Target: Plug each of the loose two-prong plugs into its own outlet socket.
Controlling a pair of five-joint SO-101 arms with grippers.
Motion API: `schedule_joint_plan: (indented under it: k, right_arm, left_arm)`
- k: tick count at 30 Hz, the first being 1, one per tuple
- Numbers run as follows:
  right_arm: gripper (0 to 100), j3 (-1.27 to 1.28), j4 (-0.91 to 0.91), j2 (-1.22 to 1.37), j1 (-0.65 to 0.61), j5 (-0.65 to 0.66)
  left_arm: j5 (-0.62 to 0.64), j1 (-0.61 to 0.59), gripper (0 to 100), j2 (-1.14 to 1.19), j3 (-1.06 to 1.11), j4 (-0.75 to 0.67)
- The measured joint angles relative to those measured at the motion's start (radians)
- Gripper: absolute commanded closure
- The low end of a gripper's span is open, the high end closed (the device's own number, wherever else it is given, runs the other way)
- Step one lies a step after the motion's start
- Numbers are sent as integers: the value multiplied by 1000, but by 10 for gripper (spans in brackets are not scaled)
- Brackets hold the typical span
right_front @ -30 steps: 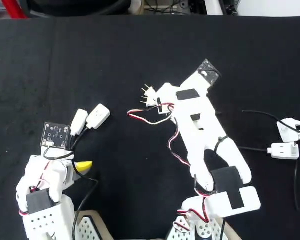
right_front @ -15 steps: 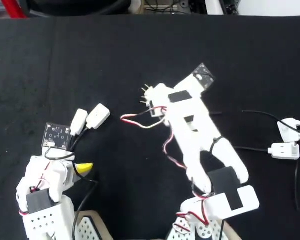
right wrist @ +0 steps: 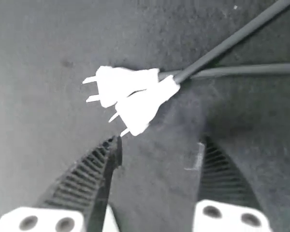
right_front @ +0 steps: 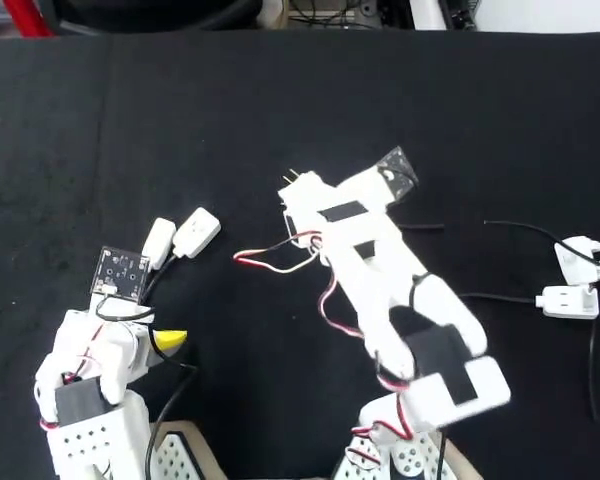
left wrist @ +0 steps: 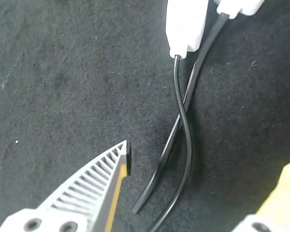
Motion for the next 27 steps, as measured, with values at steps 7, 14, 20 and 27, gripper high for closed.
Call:
schedule_joint_plan:
  k: [7, 14, 20, 27]
  right_arm:
    - [871, -126, 81, 141, 43, -48]
    - [871, -153, 97, 157, 44, -49]
    - [871, -153, 68, 157, 44, -51]
    - [871, -209, 60, 196, 46, -51]
  left_arm:
    - [0, 0, 544, 0, 0, 0]
    - [0, 0, 544, 0, 0, 0]
    - [0, 0, 544, 0, 0, 0]
    - [0, 0, 544, 0, 0, 0]
